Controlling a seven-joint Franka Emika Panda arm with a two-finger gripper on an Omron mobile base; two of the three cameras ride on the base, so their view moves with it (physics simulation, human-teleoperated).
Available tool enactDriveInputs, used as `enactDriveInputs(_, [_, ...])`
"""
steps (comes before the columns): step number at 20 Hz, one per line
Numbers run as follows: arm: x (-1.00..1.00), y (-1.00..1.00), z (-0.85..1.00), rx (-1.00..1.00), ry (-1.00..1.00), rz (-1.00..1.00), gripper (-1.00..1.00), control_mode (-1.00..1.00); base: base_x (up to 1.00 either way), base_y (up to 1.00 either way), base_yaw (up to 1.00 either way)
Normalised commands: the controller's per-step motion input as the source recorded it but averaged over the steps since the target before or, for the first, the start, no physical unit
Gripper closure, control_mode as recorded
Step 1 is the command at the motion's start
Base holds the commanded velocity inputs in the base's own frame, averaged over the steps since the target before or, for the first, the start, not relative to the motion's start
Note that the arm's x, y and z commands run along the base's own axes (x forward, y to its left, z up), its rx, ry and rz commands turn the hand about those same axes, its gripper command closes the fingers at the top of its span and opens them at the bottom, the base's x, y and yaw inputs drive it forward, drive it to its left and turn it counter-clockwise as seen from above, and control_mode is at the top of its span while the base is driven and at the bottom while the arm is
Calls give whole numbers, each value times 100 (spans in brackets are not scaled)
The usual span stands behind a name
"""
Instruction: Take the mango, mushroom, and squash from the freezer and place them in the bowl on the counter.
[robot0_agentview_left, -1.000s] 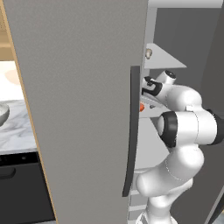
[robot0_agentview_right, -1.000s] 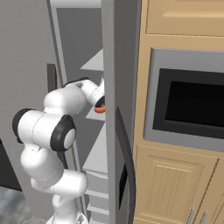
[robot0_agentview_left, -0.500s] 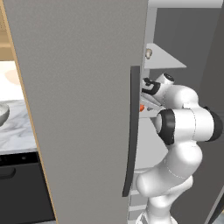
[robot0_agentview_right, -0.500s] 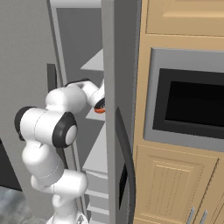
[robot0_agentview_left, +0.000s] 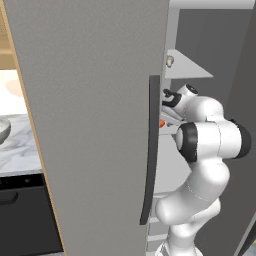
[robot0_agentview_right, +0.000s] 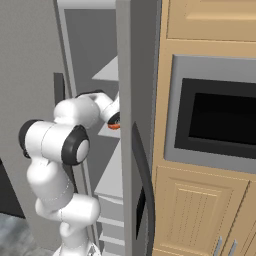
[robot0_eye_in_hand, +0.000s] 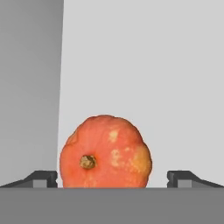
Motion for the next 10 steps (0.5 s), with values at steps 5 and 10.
enactDriveInputs(5, [18,1,-8,0,0,0,-100,-100,0,0,0])
enactDriveInputs(10, [7,8,-15,0,0,0,-100,-100,0,0,0])
